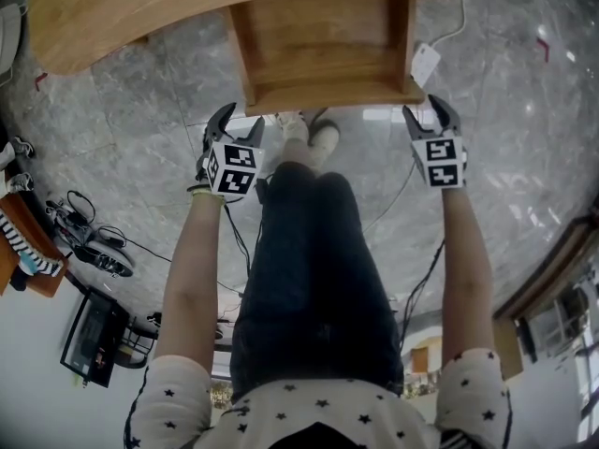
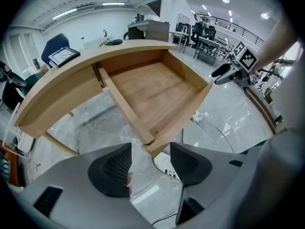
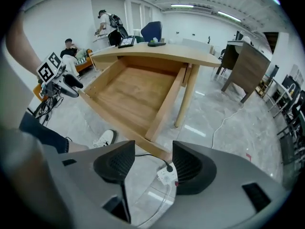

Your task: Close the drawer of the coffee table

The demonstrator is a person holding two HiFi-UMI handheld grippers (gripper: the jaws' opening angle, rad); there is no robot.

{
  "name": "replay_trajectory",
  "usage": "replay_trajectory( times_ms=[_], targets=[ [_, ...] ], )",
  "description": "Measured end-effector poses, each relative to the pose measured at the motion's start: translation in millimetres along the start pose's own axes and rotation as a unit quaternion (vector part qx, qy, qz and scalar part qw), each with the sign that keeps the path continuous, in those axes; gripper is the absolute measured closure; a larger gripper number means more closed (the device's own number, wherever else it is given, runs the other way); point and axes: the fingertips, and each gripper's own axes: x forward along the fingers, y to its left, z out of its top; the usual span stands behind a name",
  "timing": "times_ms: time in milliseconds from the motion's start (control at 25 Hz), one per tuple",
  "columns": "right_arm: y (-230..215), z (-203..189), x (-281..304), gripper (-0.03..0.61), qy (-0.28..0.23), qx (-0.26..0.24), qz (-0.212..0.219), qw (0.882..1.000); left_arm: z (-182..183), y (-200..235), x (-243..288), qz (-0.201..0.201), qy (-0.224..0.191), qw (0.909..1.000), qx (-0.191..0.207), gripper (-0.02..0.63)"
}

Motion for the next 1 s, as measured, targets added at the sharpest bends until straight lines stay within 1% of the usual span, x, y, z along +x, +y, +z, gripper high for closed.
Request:
replay_trajectory(
  times_ms=[200,360,440,560,720,880,1000],
  targets=[
    [-1.7,-4.5,12.9,0.322,0.02,-0.031,0.008,0.999,-4.5,1.1,12.5,-0.005,0.019,0.9998,0.008,0.362],
    [0.5,-6.1,15.7,0.321,0.035,-0.054,0.031,0.997,-8.7,-1.3,20.7,-0.014,0.035,0.9987,0.034,0.362],
    [0.4,-11.5,15.8,0.321,0.05,-0.078,0.034,0.995,-7.7,-3.7,23.4,-0.016,0.038,0.9982,0.044,0.362],
    [-2.2,-18.0,20.0,0.321,0.064,-0.097,0.025,0.993,-2.6,-6.1,26.5,-0.017,0.036,0.9979,0.05,0.362],
    [-3.2,-20.9,36.2,0.321,0.081,-0.094,0.017,0.992,-0.2,-7.3,35.8,-0.02,0.046,0.9968,0.062,0.362],
    [-5.2,-23.5,48.3,0.321,0.096,-0.091,0.005,0.991,2.6,-8.0,42.7,-0.024,0.059,0.9963,0.059,0.363],
    [-7.7,-23.2,54.7,0.321,0.11,-0.105,-0.006,0.988,2.4,-7.3,43.3,-0.023,0.061,0.9962,0.057,0.364]
  ],
)
